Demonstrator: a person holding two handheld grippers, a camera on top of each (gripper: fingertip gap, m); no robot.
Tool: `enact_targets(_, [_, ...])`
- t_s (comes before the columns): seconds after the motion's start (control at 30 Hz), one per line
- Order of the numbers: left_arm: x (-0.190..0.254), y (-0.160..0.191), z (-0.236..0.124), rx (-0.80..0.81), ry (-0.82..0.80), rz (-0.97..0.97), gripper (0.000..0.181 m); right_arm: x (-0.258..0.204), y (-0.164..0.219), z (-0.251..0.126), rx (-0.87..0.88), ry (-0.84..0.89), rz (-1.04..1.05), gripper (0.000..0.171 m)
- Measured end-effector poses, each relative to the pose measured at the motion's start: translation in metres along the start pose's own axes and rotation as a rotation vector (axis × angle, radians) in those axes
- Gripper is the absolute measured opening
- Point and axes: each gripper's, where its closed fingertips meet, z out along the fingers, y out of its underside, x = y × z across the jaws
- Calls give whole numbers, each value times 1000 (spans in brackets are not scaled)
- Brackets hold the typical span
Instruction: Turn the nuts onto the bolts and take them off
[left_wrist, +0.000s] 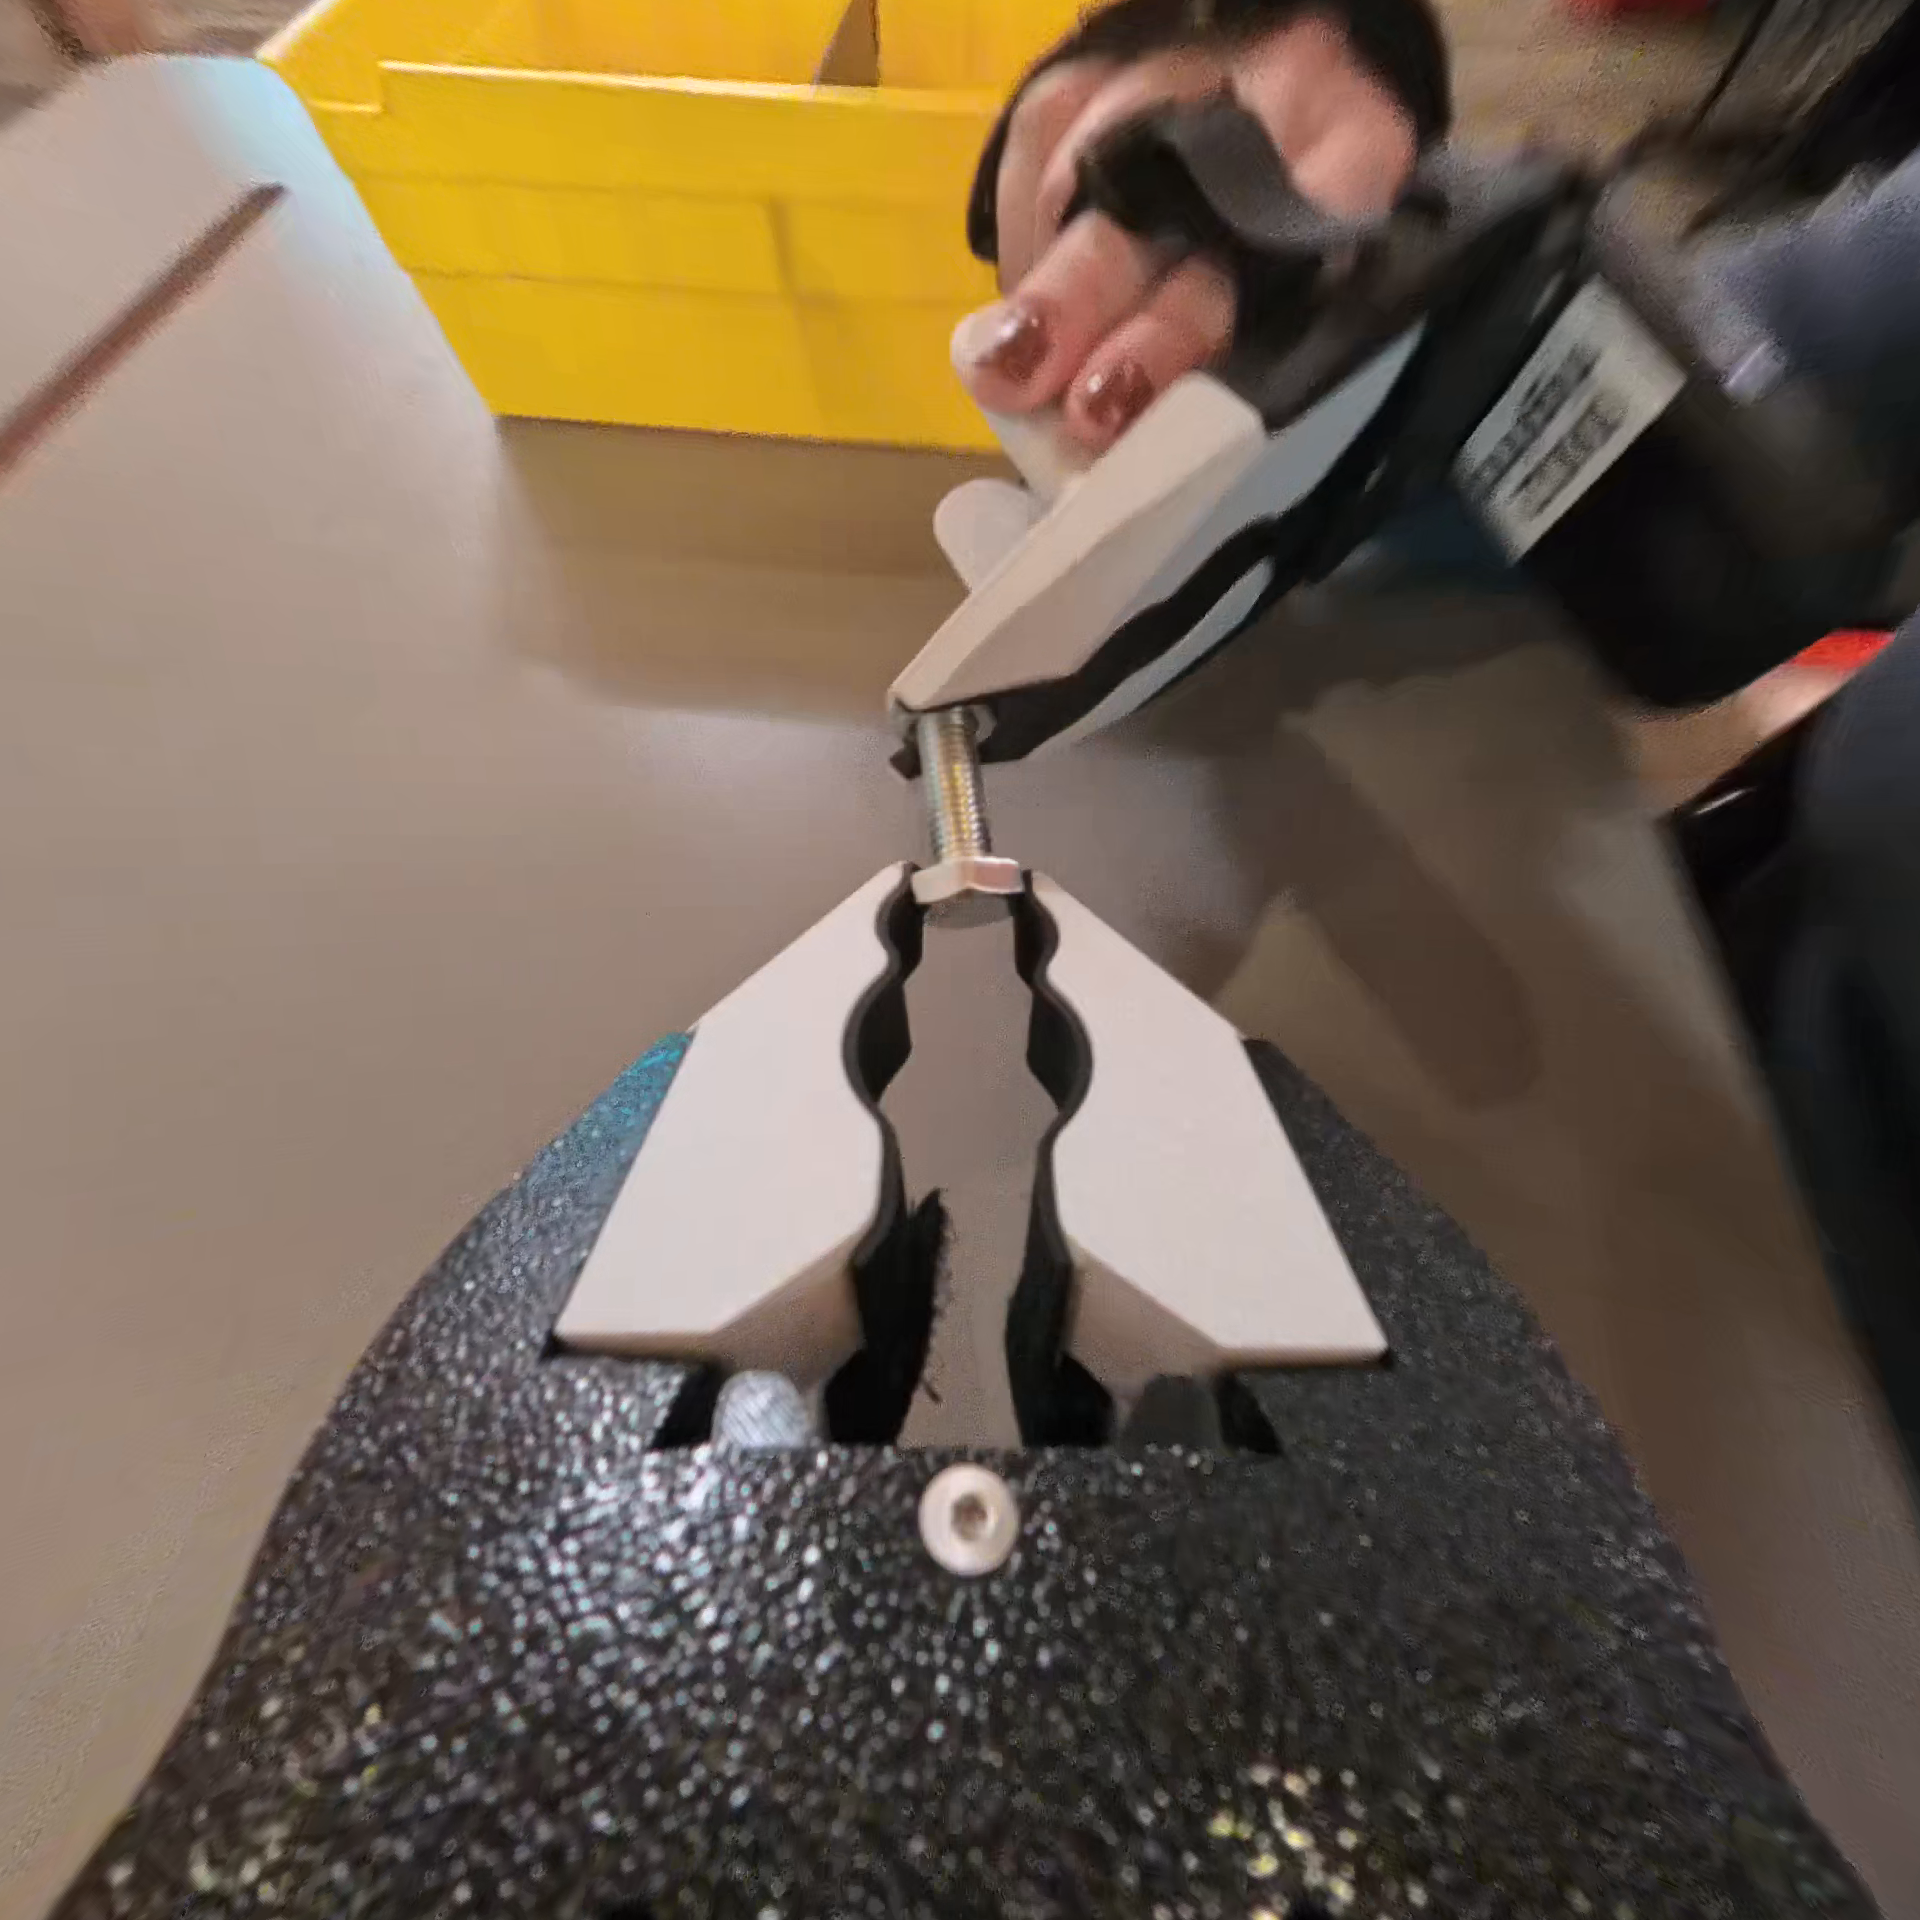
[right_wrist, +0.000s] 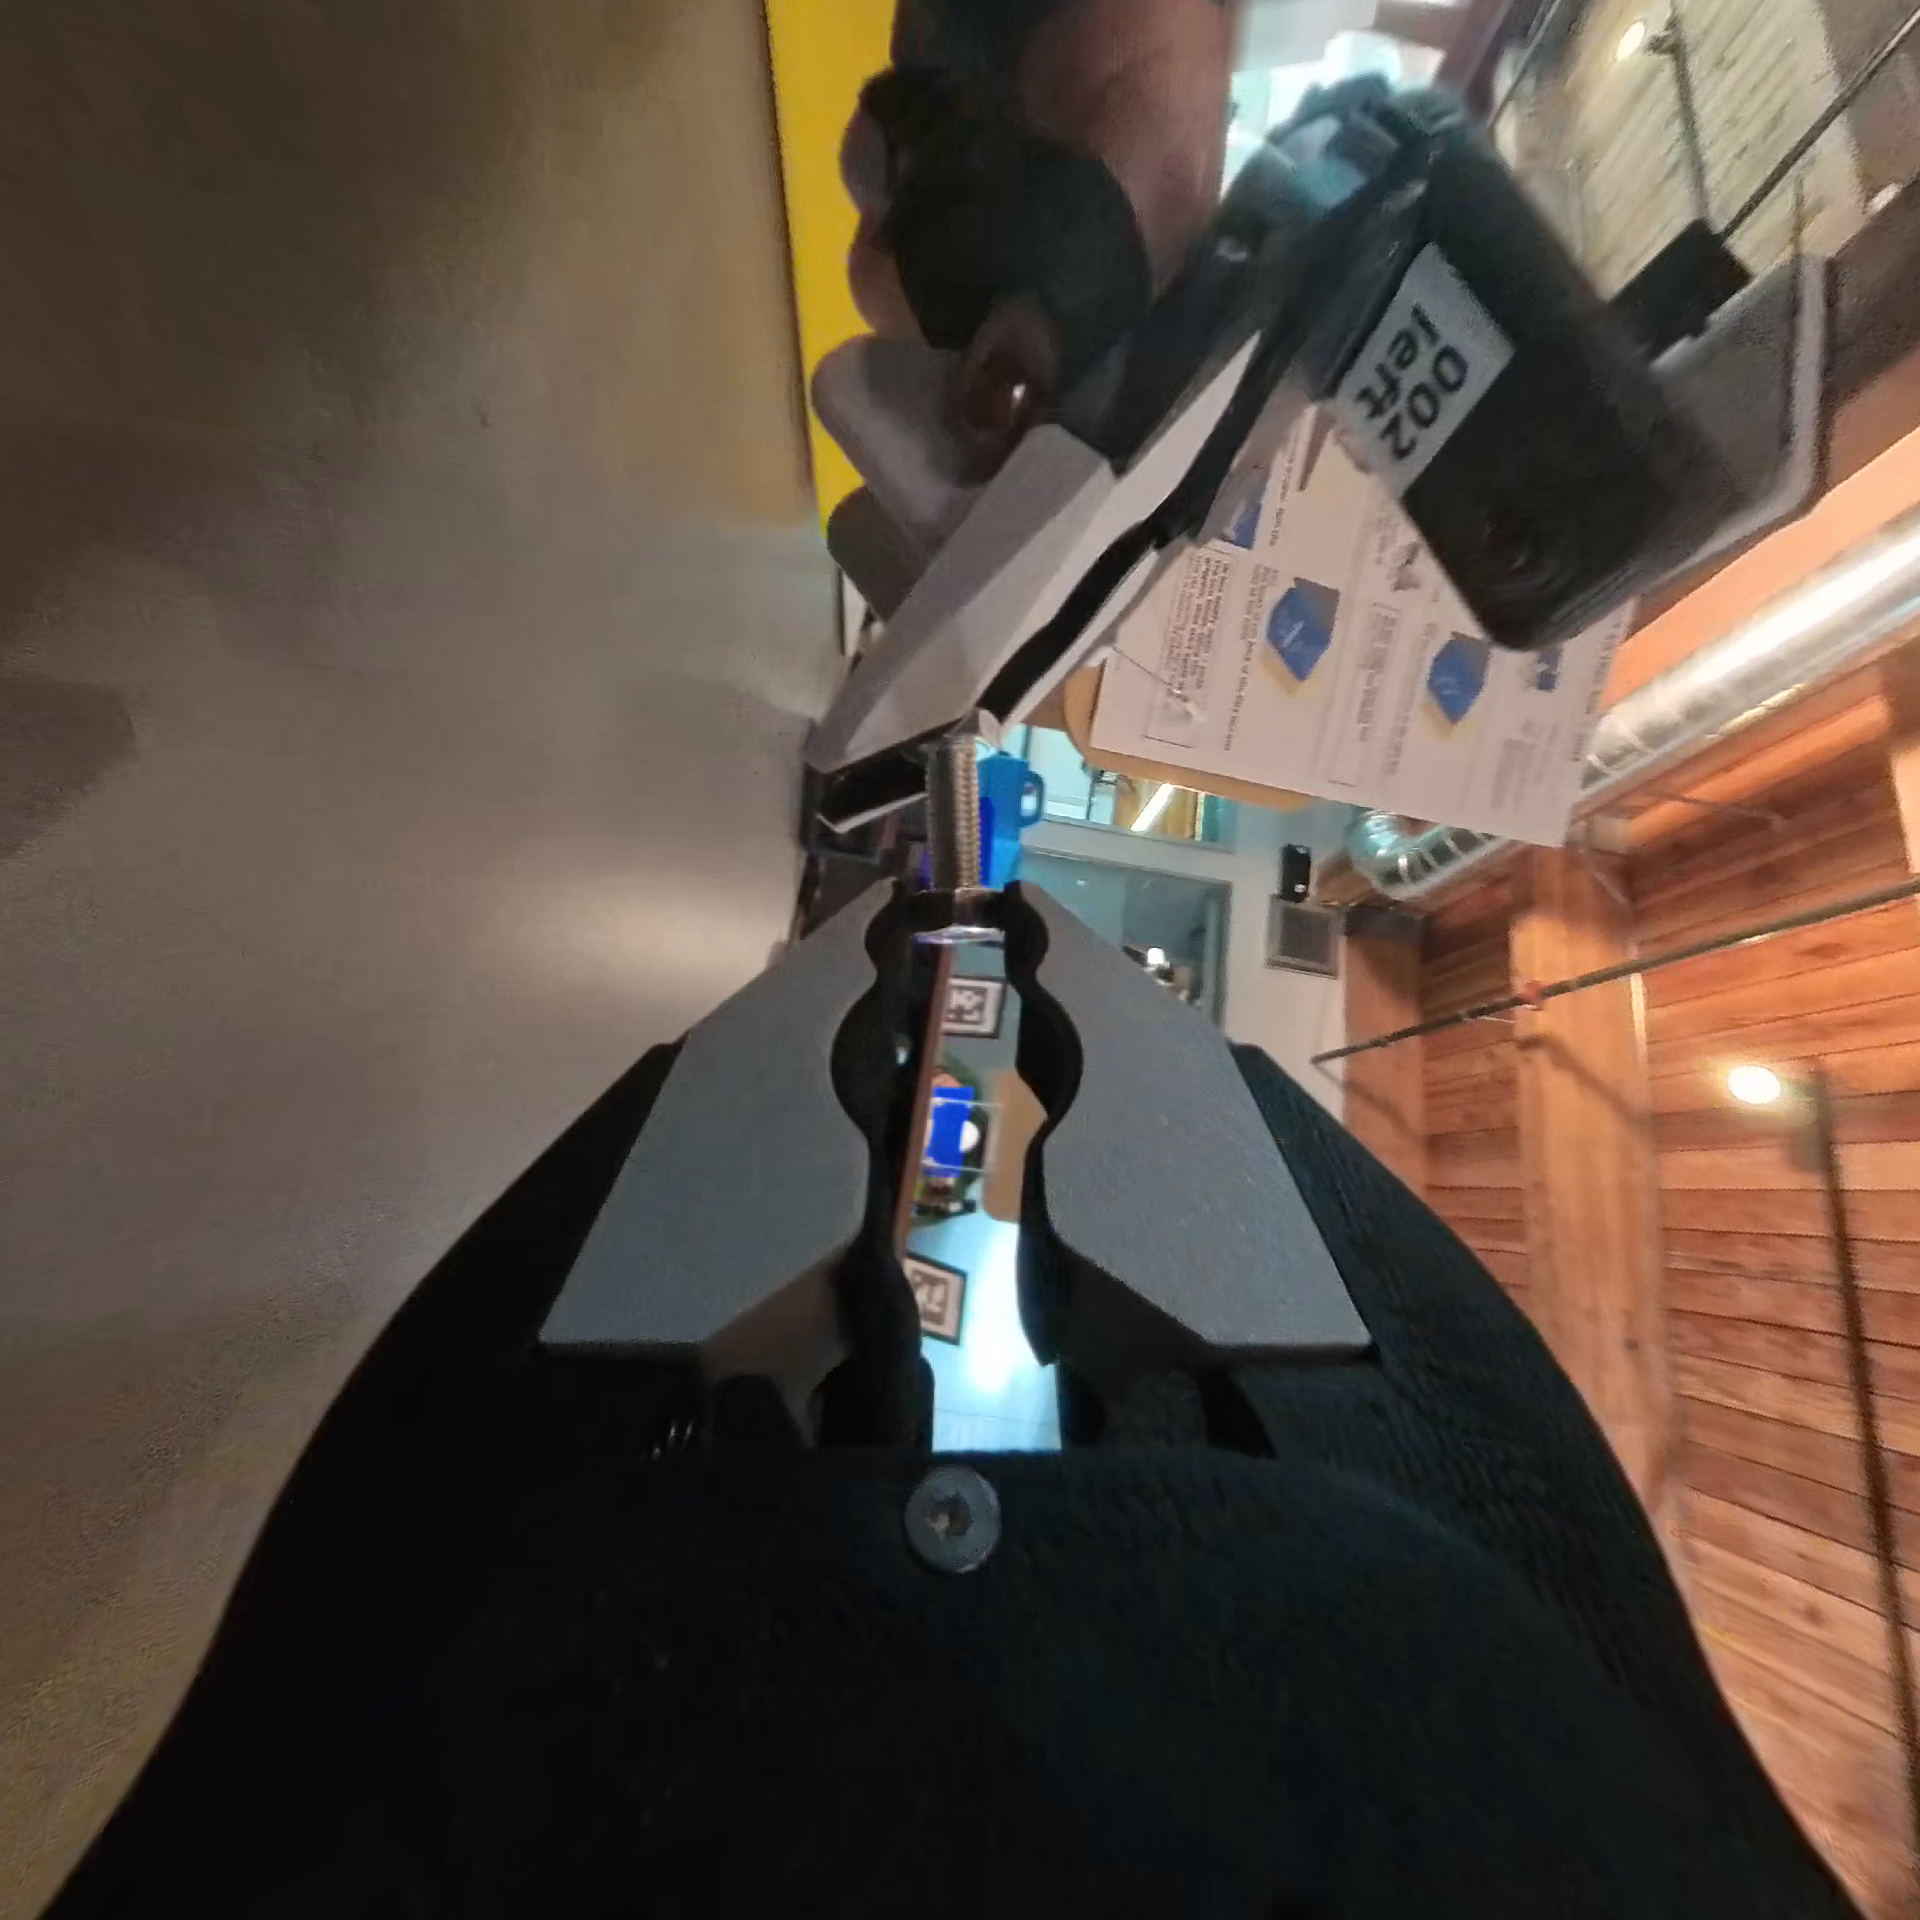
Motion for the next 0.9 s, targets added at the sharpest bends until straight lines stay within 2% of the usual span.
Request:
enact_targets(0.03, [4, -5, -2, 42, 62, -78, 16, 4, 0, -1, -6, 33, -34, 16])
enact_targets(0.2, [21, -26, -14, 239, 399, -435, 16, 23, -4, -5, -24, 157, -116, 16])
enact_targets(0.27, [24, -30, -16, 282, 505, -565, 16, 24, -4, -5, -25, 153, -91, 16])
enact_targets(0.37, [20, -27, -12, 279, 492, -576, 16, 17, -1, -4, -25, 99, -18, 16])
enact_targets(0.47, [11, -25, -8, 289, 394, -518, 16, 10, 4, -1, -32, 35, 103, 17])
enact_targets(0.5, [6, -25, -5, 285, 347, -493, 22, 8, 6, -1, -35, 16, 142, 16])
enact_targets(0.53, [0, -25, -2, 278, 285, -469, 44, 5, 7, 0, -36, -8, 184, 16])
enact_targets(0.57, [-4, -23, 1, 260, 224, -421, 57, 1, 9, 0, -43, -39, 229, 16])
enact_targets(0.63, [-16, -14, 7, 191, 34, -240, 68, -6, 12, 2, -51, -93, 307, 16])
enact_targets(0.73, [-37, -8, 4, 66, -309, 180, 80, -17, 13, 2, -48, -189, 438, 17])
enact_targets(0.83, [-38, -7, 1, -75, -516, 612, 77, -28, 13, 1, -48, -284, 540, 17])
enact_targets(0.9, [-31, -5, 5, -142, -564, 832, 63, -32, 10, 0, -34, -331, 606, 17])
